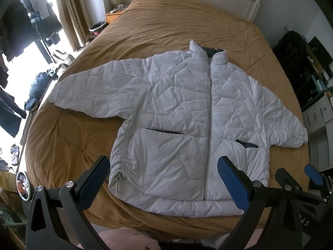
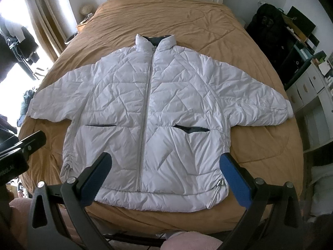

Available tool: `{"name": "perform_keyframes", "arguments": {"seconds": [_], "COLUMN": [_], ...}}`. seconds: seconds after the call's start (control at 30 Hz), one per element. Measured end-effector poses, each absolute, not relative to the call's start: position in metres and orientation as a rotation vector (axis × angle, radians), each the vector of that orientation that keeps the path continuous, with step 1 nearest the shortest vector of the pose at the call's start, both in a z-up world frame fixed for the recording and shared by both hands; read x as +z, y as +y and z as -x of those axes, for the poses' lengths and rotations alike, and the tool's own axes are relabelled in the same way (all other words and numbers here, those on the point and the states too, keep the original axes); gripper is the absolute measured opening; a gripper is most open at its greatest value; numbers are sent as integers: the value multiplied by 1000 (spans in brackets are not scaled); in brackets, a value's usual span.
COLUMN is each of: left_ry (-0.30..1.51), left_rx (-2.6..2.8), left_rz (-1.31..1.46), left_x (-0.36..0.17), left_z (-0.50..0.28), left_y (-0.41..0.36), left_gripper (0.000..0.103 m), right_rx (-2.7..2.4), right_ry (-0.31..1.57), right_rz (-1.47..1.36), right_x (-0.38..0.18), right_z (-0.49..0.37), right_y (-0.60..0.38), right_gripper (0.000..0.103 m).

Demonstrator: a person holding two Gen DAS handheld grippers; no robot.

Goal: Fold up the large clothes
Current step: 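Grasp the jacket sleeve cuff with the left tool while the right tool approaches the jacket front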

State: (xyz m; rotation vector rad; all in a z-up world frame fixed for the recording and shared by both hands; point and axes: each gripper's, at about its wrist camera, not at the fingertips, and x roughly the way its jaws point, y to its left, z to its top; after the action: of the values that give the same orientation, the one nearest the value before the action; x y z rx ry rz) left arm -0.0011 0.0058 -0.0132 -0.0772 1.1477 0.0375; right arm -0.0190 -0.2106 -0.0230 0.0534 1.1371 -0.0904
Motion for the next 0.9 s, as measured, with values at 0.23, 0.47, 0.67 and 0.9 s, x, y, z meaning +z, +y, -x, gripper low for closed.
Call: {"name": "perform_keyframes", "arguments": {"seconds": [0.23,0.47,0.67,0.9], "left_ry": [1176,1030,964,1002], "left_rx": [26,78,238,328], "left_rz": [69,240,431,716], "left_x": [-13,-3,-80,-201], "left_z": [-21,-96,-148,-148], "left_y": [23,138,284,419], "left_gripper": [103,103,103,102], "right_rx": [-75,82,76,59], "right_ry": [1141,1160,1060,1043], "right_rz": [-65,-9,42,65], "right_x": [-24,-16,-23,-62], "right_z": [15,-19,-83,-161], "right_y": [-214,-204,-209,-203], "right_gripper": [103,103,103,103]}}
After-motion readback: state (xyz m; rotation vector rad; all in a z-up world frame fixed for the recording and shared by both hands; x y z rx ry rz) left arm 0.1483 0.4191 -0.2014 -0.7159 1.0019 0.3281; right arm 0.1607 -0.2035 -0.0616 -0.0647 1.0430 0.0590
